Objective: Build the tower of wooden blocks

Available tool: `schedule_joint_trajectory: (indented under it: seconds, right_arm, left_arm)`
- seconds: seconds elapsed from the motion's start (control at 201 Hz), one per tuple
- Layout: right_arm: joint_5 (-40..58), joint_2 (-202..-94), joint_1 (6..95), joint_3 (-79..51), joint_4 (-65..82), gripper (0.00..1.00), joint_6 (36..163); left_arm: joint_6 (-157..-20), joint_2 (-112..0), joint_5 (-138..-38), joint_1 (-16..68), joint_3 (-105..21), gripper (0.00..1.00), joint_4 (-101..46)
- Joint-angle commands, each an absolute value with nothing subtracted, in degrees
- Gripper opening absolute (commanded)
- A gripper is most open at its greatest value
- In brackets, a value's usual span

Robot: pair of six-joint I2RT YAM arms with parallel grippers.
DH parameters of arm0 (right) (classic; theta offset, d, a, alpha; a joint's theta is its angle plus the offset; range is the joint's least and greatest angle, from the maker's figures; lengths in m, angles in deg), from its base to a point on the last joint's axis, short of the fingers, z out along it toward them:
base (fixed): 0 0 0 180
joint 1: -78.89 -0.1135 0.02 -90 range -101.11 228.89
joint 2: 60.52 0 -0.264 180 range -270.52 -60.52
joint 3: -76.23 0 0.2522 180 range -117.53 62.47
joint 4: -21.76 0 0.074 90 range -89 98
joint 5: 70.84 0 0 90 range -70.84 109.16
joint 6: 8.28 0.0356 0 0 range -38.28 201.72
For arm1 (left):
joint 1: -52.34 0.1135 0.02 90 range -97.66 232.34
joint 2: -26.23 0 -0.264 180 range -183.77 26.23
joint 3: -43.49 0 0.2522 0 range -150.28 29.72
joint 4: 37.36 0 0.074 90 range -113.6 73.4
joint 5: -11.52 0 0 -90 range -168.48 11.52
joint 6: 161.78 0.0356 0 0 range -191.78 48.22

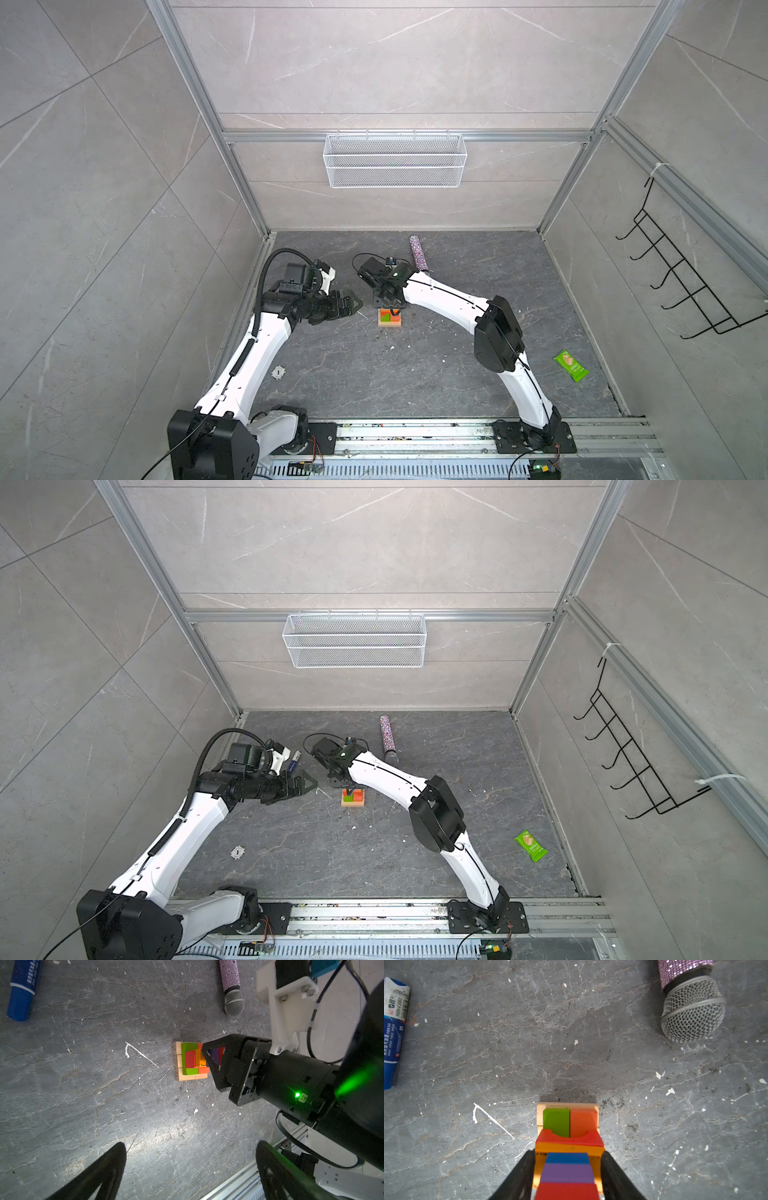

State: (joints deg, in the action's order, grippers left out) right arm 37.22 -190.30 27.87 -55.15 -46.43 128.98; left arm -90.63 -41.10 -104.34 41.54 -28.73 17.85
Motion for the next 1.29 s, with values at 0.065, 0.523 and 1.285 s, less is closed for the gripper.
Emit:
schedule_joint_trajectory:
  seconds: [0.065,0.523,1.285]
  right_arm:
    - [37.89,-190.12,28.00,-56.73,-48.00,0.44,127.52]
    - [40.14,-182.60,27.83,-56.88,-45.19,0.97,121.30]
    - [33.39,-141.64,45.89,-6.70,-15.24,1.00,102.50]
  left_arm:
    - [-89.97,-40.26,-105.56,41.96,-28.68,0.99,16.58]
    - [-89.97,-40.03,-104.37,41.95,-28.05,0.99,15.63]
    - [-73.12,-38.18,-72.18,43.75,-13.05,0.99,-19.97]
